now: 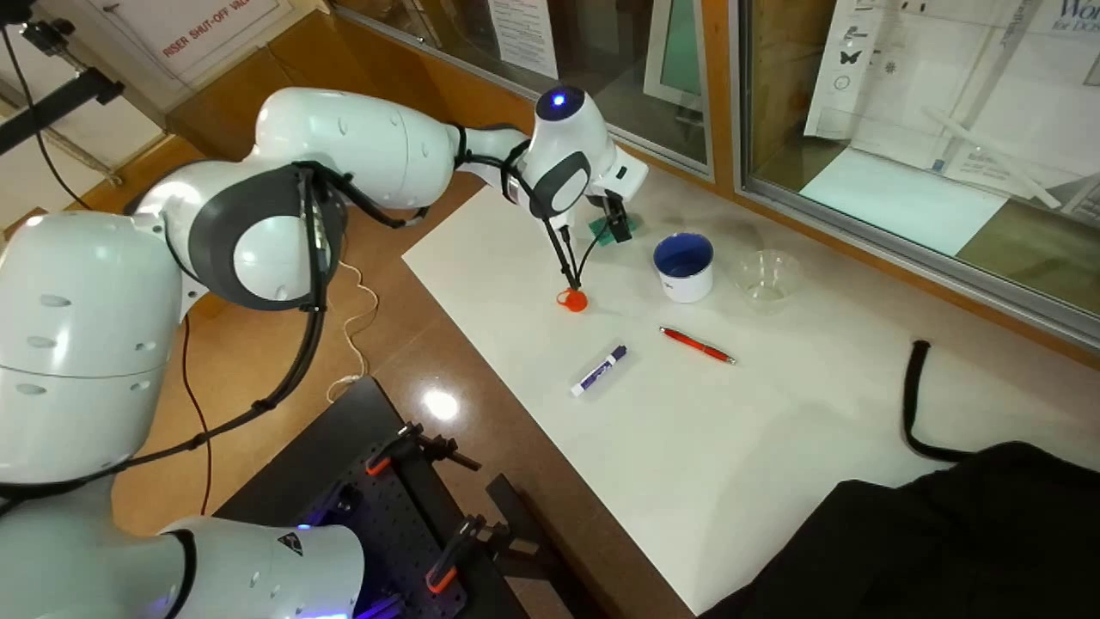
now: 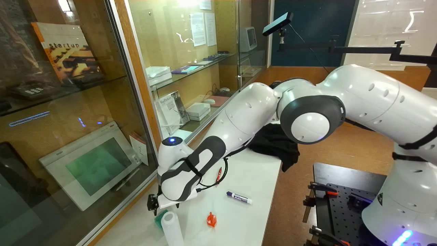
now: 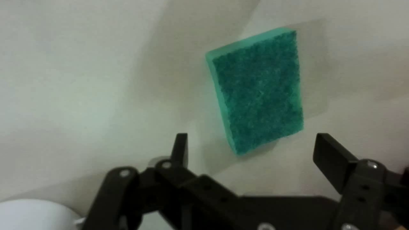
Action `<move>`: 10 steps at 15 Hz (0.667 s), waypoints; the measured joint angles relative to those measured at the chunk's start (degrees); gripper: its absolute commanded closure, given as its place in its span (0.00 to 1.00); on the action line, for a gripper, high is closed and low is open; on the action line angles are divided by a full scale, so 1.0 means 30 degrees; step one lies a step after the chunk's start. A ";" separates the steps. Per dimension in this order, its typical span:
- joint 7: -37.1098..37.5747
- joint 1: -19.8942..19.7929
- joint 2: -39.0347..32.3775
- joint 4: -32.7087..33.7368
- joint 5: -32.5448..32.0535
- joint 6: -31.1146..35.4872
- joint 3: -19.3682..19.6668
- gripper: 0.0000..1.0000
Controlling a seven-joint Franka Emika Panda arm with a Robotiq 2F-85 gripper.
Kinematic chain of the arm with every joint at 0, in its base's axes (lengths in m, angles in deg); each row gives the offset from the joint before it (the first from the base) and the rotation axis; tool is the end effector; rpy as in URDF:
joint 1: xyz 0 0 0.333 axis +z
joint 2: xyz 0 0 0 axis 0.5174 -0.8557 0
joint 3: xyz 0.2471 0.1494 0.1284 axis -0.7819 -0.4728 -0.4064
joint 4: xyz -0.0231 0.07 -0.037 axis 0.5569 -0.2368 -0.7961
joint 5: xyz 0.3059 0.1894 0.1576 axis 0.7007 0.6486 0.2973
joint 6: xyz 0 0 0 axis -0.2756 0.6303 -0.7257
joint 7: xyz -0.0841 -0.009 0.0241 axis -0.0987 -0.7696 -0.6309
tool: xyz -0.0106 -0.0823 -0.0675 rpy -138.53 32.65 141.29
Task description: Move the sponge to the right
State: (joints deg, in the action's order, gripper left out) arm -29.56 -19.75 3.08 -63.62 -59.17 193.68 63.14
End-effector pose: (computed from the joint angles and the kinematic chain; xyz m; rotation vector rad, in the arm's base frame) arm 0.7329 0.1148 0.0824 -2.7876 0.9355 -0.2634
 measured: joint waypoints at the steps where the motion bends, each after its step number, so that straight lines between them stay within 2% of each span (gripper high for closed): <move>1: -0.0001 0.0000 -0.0147 0.0064 -0.0003 0.0077 0.0018 0.00; 2: -0.0001 -0.0001 -0.0284 0.0136 -0.0006 0.0101 0.0038 0.00; 3: -0.0002 -0.0001 -0.0400 0.0190 -0.0008 0.0106 0.0056 0.25; 4: -0.0004 -0.0001 -0.0497 0.0245 -0.0011 0.0107 0.0067 0.26; 10: -0.0020 0.0001 -0.0780 0.0522 -0.0018 0.0113 0.0073 0.73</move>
State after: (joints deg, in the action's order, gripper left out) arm -29.62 -19.75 0.74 -62.06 -59.22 194.02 63.36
